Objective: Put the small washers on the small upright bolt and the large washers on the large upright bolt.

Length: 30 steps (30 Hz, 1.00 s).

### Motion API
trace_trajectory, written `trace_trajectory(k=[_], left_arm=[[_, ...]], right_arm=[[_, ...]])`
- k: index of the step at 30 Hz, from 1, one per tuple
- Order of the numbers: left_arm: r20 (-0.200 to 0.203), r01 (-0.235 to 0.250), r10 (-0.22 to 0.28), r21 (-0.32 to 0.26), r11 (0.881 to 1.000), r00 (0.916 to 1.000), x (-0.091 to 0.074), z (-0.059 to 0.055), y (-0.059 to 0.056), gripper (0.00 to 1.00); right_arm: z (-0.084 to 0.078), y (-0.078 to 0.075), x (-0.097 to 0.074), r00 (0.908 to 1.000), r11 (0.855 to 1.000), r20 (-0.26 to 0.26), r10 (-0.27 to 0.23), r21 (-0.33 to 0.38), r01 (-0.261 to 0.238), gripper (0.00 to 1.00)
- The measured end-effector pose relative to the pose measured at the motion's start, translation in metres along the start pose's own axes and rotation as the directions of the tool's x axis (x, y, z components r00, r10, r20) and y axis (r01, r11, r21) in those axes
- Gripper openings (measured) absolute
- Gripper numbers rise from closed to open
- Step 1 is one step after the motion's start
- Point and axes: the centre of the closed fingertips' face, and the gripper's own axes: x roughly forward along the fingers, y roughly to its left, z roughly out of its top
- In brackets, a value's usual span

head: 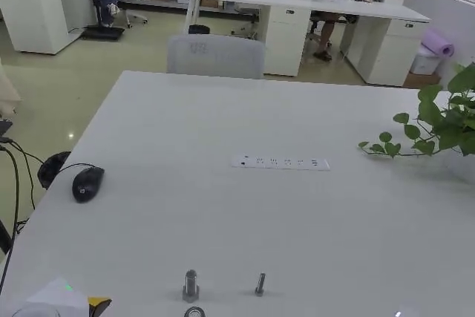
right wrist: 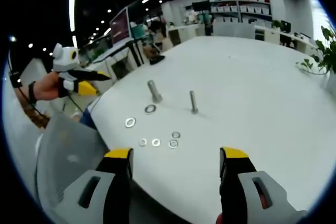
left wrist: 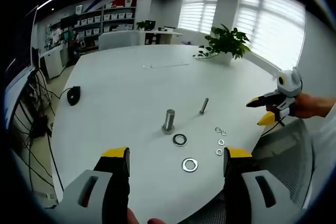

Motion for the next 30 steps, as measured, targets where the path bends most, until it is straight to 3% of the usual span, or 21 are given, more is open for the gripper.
trace_trajectory(k=[14,24,30], left_arm=[[0.018,-0.005,0.006,-0.015,1.000,0.9998,-0.002,0.000,-0.003,0.73],[0.039,-0.027,0.028,-0.033,0.999,0.9989,-0.008,0.004,-0.004,0.73],[0.013,-0.018,0.018,-0.024,1.000,0.9998,-0.007,-0.004,-0.013,0.72]], right_arm=[[-0.004,0.002,-0.002,0.9999,1.000,-0.017,0.004,-0.012,-0.004,0.68],[0.006,-0.002,-0.003,0.9999,0.999,-0.003,0.010,-0.031,-0.010,0.67],[-0.002,-0.006,0.000,0.9994,0.998,-0.034,0.006,-0.057,-0.008,0.63]])
